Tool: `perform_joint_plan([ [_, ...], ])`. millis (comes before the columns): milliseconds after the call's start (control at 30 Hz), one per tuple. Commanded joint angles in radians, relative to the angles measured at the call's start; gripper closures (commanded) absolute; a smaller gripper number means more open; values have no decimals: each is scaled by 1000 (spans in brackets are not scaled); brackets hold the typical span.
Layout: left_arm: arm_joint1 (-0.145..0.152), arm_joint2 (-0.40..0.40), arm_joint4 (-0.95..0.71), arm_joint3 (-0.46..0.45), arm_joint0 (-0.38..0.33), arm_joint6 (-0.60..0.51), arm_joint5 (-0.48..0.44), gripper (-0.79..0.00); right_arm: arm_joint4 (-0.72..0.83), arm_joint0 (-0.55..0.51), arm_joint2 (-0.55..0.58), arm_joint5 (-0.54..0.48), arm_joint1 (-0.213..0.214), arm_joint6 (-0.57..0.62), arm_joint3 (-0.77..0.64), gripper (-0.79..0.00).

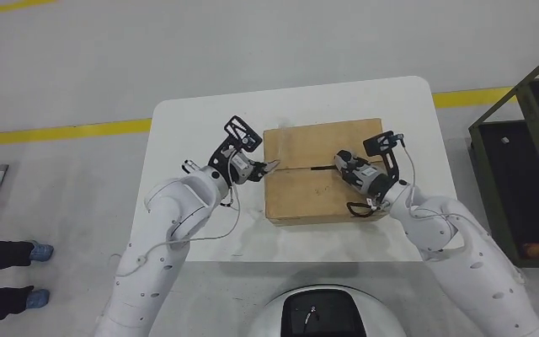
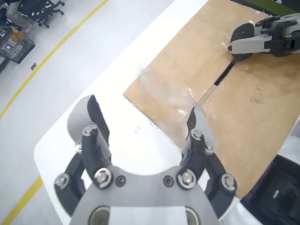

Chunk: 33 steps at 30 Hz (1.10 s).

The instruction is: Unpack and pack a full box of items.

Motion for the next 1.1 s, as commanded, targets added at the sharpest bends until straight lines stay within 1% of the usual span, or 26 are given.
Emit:
perform_joint_plan([
  [0, -3, 4, -8, -2, -13, -1, 3, -785, 2, -4, 2, 2, 0, 1, -5, 0],
  [200, -17, 34, -45, -1, -55, -4, -1, -785, 0, -13, 10, 6, 1, -2, -20, 0],
  [333, -26, 61, -46, 0, -80, -6, -4, -785, 16, -25, 39, 32, 2, -8, -55, 0],
  [433, -28, 49, -79, 1, -78, -17, 2, -785, 58, -41, 78, 54, 5, -1, -98, -3],
  [467, -26, 38, -96, 1, -74, -28, 3, -785, 78, -48, 91, 63, 6, 5, -110, -157],
  [500, -24, 23, -116, 0, -68, -45, 5, -785, 100, -53, 106, 74, 6, 11, -123, -259],
  [533, -22, 5, -142, -2, -60, -58, 10, -785, 122, -57, 119, 84, 7, 19, -134, -385],
  [567, -20, -15, -171, -4, -51, -75, 14, -785, 142, -60, 131, 92, 8, 29, -142, -610],
  [600, -17, -37, -207, -7, -40, -92, 20, -785, 167, -60, 142, 101, 8, 39, -147, -767],
  [633, -14, -60, -237, -13, -29, -107, 24, -785, 194, -60, 152, 110, 8, 51, -152, -785],
  [733, -3, -131, -314, -36, 12, -152, 43, -785, 319, -45, 181, 170, 7, 112, -161, -785],
  [800, 4, -177, -362, -53, 46, -176, 54, -785, 382, -27, 196, 181, 8, 155, -173, -785],
  [933, 16, -253, -440, -88, 112, -213, 67, -785, 415, -9, 219, 196, 13, 204, -203, -785],
  [1067, 26, -298, -448, -121, 158, -234, 66, -785, 415, -9, 219, 196, 13, 204, -203, -785],
])
